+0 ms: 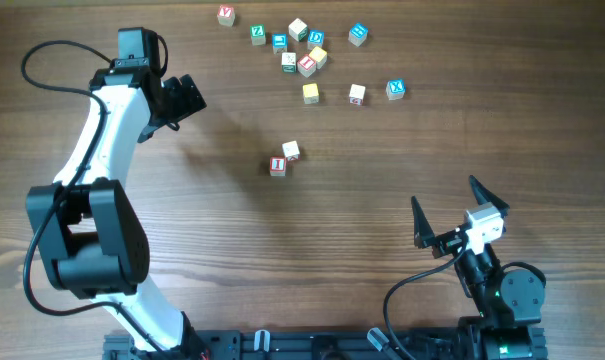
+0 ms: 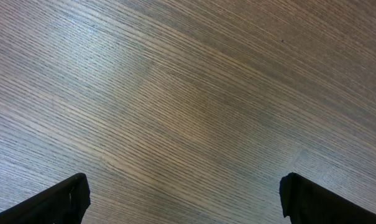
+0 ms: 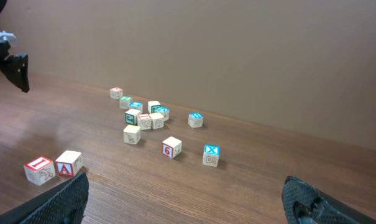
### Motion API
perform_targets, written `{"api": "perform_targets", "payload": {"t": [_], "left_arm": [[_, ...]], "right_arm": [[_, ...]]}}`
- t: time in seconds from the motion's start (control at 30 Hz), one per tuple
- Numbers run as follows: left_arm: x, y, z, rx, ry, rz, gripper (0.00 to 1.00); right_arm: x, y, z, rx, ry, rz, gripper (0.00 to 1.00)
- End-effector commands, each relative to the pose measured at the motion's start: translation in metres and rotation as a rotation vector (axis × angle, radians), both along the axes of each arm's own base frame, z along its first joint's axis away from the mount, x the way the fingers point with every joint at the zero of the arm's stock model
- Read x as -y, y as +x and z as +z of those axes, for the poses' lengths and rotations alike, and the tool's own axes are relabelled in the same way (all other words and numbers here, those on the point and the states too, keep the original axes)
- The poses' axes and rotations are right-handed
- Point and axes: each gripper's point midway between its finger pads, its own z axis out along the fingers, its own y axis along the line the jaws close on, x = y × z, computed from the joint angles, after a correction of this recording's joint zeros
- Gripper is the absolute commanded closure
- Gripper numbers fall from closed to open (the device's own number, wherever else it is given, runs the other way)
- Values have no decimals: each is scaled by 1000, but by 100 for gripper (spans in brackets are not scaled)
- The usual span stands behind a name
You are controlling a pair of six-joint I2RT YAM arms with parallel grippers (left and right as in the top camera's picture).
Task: Form a circle
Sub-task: 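Raise the right arm and swing it toward the block pile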
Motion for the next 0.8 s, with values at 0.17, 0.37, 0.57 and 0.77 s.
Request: {"api": "perform_targets", "payload": {"t": [0.17,0.37,0.57,0.77], "left_arm": [[0,3,11,28,-4,-4,0],[0,3,11,28,-4,-4,0],[0,3,11,28,-4,-4,0],[0,3,11,28,-4,-4,0]], "right_arm": [[-10,-5,8,-19,149,68,0],[-4,-12,66,31,299,56,0],[-10,-9,156,0,294,89,0],[-44,36,212,-268,291,257,0]]}}
